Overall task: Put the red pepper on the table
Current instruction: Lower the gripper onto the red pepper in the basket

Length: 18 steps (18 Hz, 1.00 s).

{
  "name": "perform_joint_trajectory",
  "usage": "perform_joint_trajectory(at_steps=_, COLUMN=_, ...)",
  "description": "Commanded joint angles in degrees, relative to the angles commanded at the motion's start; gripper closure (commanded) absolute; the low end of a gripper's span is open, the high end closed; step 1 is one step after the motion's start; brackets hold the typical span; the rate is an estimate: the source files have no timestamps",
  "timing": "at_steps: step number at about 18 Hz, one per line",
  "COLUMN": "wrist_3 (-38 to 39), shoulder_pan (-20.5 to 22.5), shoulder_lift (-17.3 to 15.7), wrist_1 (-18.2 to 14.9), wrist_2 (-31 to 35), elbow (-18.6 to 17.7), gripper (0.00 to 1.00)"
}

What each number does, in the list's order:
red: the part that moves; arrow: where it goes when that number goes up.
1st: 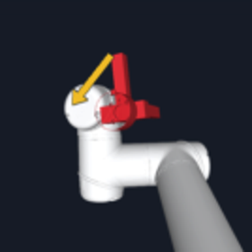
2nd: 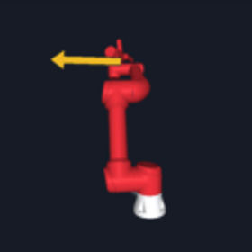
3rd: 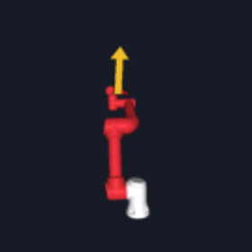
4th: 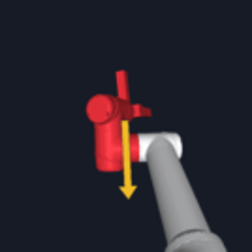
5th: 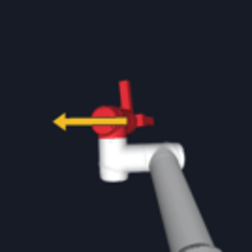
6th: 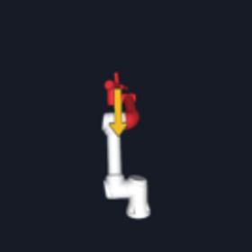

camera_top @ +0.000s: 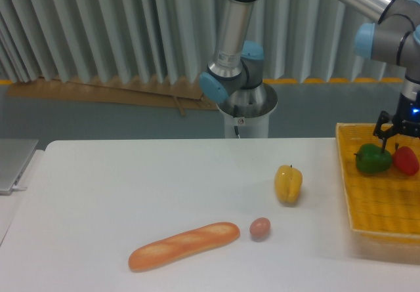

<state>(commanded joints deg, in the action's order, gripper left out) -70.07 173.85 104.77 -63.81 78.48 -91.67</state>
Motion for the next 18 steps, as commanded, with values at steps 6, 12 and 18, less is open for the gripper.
perform_joint_trajectory(at_steps=6, wrist_3=6.18, shoulder_pan=6.48, shoulder_lift=0.17, wrist_1=0.53, wrist_2=0.18, elbow=0.44, gripper=0.00)
perform_joint_trajectory(at_steps=12, wrist_3=-0.33, shoulder_pan=10.73, shoulder_lift=5.44, wrist_1=1.85, wrist_2=0.35, elbow=0.61, gripper=0.00)
perform_joint_trajectory(at_steps=18, wrist_3=10.92, shoulder_pan=8.17, shoulder_lift=3.96, wrist_1=-0.26, wrist_2=6.59, elbow=-1.57, gripper=0.00)
